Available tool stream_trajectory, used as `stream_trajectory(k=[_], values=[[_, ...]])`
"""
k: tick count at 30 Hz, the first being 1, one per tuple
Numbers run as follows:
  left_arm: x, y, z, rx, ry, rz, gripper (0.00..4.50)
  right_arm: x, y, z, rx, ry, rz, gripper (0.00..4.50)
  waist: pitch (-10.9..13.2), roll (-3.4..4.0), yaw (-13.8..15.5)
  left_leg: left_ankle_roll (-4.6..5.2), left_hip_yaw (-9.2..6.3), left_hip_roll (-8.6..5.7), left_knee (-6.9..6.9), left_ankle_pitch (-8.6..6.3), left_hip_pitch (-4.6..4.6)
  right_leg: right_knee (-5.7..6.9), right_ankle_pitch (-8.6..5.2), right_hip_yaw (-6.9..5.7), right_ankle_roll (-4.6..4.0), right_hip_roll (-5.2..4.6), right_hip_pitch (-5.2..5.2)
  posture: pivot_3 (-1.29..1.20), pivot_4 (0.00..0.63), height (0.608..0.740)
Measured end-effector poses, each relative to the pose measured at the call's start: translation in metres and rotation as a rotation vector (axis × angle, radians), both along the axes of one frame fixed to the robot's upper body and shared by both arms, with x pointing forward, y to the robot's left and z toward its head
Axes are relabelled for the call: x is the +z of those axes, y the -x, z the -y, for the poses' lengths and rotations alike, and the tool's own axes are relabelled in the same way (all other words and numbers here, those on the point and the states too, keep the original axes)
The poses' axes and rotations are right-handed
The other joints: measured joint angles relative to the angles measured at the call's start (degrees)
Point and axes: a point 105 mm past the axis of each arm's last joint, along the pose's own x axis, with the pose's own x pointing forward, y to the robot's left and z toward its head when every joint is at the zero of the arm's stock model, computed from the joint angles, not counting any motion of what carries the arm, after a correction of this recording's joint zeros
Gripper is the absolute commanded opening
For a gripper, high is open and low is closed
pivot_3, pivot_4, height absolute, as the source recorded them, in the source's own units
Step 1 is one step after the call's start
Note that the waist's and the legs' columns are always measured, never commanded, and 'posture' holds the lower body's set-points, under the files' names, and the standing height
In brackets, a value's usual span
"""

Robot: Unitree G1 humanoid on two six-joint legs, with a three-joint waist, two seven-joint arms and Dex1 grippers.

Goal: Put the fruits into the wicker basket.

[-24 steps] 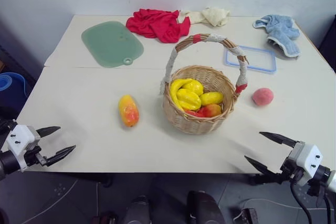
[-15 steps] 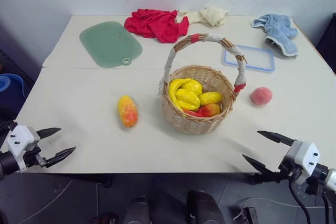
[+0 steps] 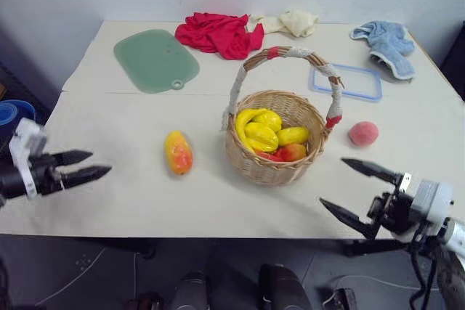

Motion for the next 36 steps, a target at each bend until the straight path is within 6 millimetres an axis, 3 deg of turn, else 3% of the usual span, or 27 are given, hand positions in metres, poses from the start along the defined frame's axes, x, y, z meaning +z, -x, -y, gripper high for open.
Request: stream_trajectory(k=[4,9,12,16,19,26,30,36], values=[[0.005,-0.015,0.052,-0.093,0.057,-0.111,4.50,0.026,-0.007,-0.014,0.022,-0.034,0.099,4.48,0.0,-0.02,0.1,-0.05,0.11,-0.01,-0.01,0.02,-0.11,0.14,0.03,0.06,0.05,0.04,-0.27,0.00,0.150,0.740],[-0.026,-0.033,0.097,-0.080,0.037,-0.240,4.50,0.024,-0.007,-0.019,0.023,-0.049,0.095,4.48,0.0,-0.10,0.2,-0.09,0.15,-0.04,0.01,0.00,-0.32,0.25,0.09,0.12,0.17,0.05,-0.56,0.00,0.150,0.740],[-0.048,-0.041,0.104,-0.025,-0.019,-0.276,4.50,0.017,-0.005,-0.019,0.016,-0.047,0.069,4.48,0.0,-0.26,0.0,-0.08,0.20,-0.04,0.02,0.00,-0.32,0.23,0.10,0.18,0.18,0.06,-0.60,0.00,0.150,0.740],[-0.051,-0.053,0.117,0.026,0.023,-0.250,4.50,0.012,-0.003,-0.017,0.004,-0.043,0.051,4.48,0.0,-0.32,0.3,-0.02,0.25,-0.06,0.10,0.13,-0.29,0.16,0.09,0.30,0.16,0.06,-0.51,0.00,0.150,0.740],[-0.055,-0.056,0.128,0.023,0.053,-0.245,3.94,0.006,0.000,-0.016,-0.004,-0.046,0.039,4.50,0.0,-0.35,0.9,0.00,0.29,-0.11,0.11,0.20,-0.19,0.02,0.11,0.41,0.12,0.05,-0.38,0.00,0.150,0.740],[-0.063,-0.063,0.148,-0.016,0.070,-0.179,1.91,-0.003,0.000,-0.014,-0.011,-0.034,0.026,4.50,-0.1,-0.35,1.5,0.00,0.33,-0.11,0.11,0.20,-0.20,0.02,0.12,0.45,0.11,0.06,-0.39,0.00,0.150,0.740],[-0.049,-0.065,0.151,-0.099,0.126,-0.007,0.74,-0.009,0.002,-0.012,-0.026,-0.024,0.008,4.50,-0.1,-0.36,1.4,-0.01,0.35,-0.11,0.10,0.20,-0.24,0.02,0.12,0.44,0.11,0.06,-0.46,0.00,0.150,0.740],[-0.011,-0.048,0.123,-0.301,0.098,0.321,0.74,-0.020,0.004,-0.001,-0.104,-0.029,-0.028,4.50,-0.1,-0.36,1.1,-0.02,0.47,-0.07,0.08,0.19,-0.27,0.00,0.10,0.48,0.07,0.08,-0.59,0.00,0.150,0.740]])
